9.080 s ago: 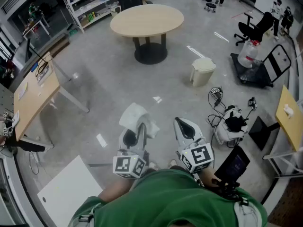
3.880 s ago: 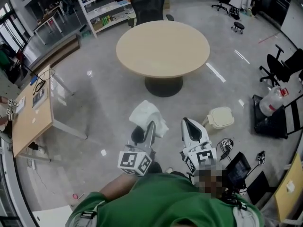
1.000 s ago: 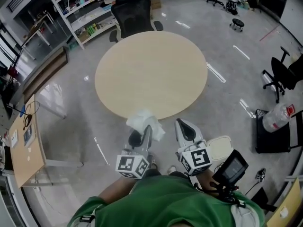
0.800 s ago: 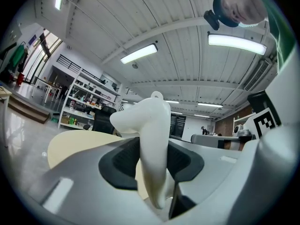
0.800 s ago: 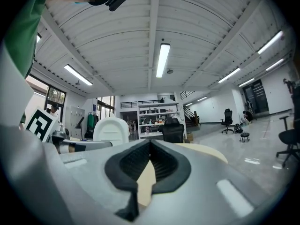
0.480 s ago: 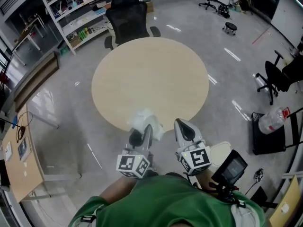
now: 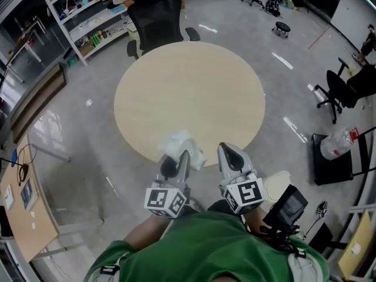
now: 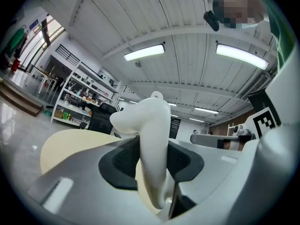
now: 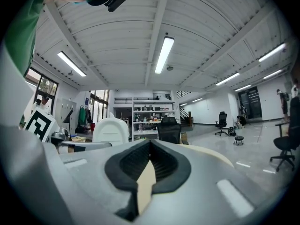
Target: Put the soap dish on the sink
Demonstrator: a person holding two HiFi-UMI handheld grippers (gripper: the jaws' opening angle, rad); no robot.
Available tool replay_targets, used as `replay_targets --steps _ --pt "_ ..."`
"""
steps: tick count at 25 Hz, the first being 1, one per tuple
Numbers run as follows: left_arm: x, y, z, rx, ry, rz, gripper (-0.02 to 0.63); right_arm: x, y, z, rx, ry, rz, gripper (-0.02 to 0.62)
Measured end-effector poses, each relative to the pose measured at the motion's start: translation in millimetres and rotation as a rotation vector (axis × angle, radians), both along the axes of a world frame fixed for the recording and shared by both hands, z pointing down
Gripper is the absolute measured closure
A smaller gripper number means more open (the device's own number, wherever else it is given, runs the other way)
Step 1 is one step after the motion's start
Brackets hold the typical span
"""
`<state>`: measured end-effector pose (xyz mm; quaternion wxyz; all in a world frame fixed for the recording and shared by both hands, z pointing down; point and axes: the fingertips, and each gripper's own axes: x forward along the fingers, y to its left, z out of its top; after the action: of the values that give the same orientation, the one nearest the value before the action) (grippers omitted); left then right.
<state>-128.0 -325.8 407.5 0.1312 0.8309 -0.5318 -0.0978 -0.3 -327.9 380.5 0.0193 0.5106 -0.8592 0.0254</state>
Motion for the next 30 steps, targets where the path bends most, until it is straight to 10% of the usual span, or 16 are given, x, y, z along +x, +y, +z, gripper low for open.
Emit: replay_targets --steps 30 --pt "34 -137 36 -0.122 -0.111 -0.141 0.454 53 -159 40 -0.09 -0.033 -0.114 0.593"
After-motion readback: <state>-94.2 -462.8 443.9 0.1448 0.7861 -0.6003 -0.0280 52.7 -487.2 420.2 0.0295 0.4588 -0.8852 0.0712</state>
